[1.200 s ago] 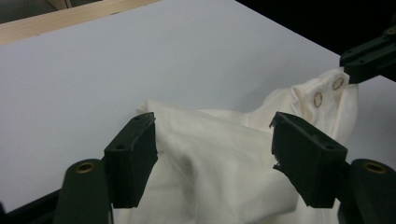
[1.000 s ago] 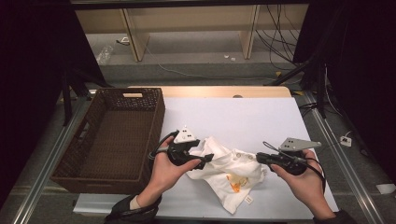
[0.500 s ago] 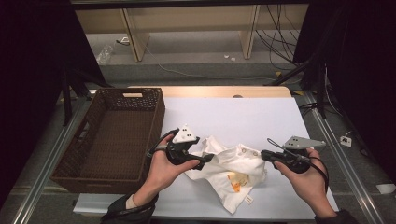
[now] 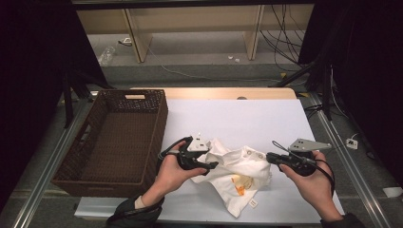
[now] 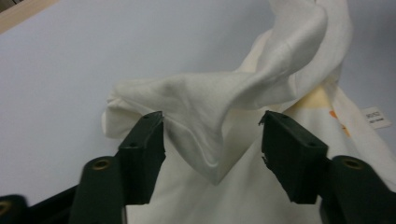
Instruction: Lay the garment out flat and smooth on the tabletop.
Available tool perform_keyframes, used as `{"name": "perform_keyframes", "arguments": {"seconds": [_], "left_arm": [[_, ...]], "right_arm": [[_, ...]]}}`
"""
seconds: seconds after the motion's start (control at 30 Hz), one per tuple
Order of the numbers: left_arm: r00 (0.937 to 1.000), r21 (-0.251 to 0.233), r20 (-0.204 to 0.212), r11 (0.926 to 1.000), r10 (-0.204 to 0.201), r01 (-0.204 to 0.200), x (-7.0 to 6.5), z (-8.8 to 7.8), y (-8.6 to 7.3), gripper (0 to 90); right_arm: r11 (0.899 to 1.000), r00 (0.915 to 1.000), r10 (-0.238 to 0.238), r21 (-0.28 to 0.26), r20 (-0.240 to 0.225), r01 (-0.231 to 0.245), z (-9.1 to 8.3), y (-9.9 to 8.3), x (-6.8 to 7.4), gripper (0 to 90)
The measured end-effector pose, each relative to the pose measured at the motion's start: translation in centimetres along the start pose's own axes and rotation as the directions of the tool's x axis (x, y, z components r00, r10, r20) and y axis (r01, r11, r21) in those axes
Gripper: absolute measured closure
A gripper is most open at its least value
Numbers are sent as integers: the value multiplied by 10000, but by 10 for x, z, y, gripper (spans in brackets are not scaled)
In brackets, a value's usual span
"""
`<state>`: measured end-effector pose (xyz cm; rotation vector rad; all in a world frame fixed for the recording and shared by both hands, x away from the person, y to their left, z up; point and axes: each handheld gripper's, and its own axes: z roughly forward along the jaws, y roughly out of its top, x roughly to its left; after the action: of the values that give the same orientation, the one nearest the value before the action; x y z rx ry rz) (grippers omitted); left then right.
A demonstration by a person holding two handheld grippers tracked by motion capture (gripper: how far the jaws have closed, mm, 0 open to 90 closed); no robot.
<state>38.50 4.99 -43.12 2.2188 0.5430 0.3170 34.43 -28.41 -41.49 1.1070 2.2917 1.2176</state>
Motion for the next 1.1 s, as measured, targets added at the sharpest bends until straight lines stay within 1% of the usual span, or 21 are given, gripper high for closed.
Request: {"name": "perform_keyframes", "arguments": {"seconds": [0.03, 0.1, 0.23, 0.27, 0.33, 0.4, 0.47, 0.53, 0.67, 0.83, 0.93, 1.0, 1.03, 1.1], "left_arm": [[9999, 64, -84, 9999, 151, -150, 0, 2, 1, 481], [9988, -14, -270, 9991, 415, -415, -2, 6, 4, 570], [9973, -133, -502, 9985, 531, -539, -5, 8, 12, 724], [9973, -159, -558, 9986, 487, -496, -5, 7, 13, 762], [9981, -241, -614, 9997, 20, -35, -6, 3, 15, 838], [9980, -318, -478, 9987, -414, 399, -6, -2, 16, 851], [9974, -332, -299, 9973, -662, 652, -8, -8, 17, 854], [9969, -340, -167, 9965, -769, 763, -12, -14, 18, 854], [9969, -410, 80, 9961, -783, 785, -19, -23, 19, 854], [9962, -518, 360, 9954, -791, 809, -26, -30, 23, 854], [9941, -605, 623, 9939, -883, 921, -29, -33, 25, 854], [9934, -676, 748, 9934, -875, 926, -32, -36, 27, 854], [9934, -740, 778, 9932, -844, 901, -33, -36, 28, 854], [9948, -850, 664, 9929, -773, 828, -33, -37, 30, 852]], "right_arm": [[10000, 10000, 10, -36, 25, -10, 0, 0, 0, 858], [10000, 10000, 31, -59, 51, -30, -1, 0, -1, 858], [9999, 9999, 25, -165, 127, -23, -4, 1, -3, 858], [9997, 9999, 39, -234, 156, -35, -5, 1, -3, 858], [9995, 9997, 8, -309, 241, -1, -8, 2, -5, 858], [9993, 9995, 29, -385, 306, -17, -10, 3, -6, 858], [9991, 9995, 64, -427, 321, -51, -11, 2, -8, 858], [9985, 9993, 109, -533, 353, -90, -13, 3, -10, 857], [9979, 9991, 76, -651, 420, -48, -16, 4, -10, 858], [9972, 9988, 61, -745, 481, -25, -18, 4, -11, 858], [9973, 9986, 65, -728, 521, -27, -18, 4, -11, 858], [9974, 9985, 50, -720, 544, -11, -19, 5, -11, 858], [9971, 9985, 67, -758, 539, -26, -19, 5, -11, 858], [9967, 9984, 65, -808, 561, -19, -20, 5, -11, 858]]}}
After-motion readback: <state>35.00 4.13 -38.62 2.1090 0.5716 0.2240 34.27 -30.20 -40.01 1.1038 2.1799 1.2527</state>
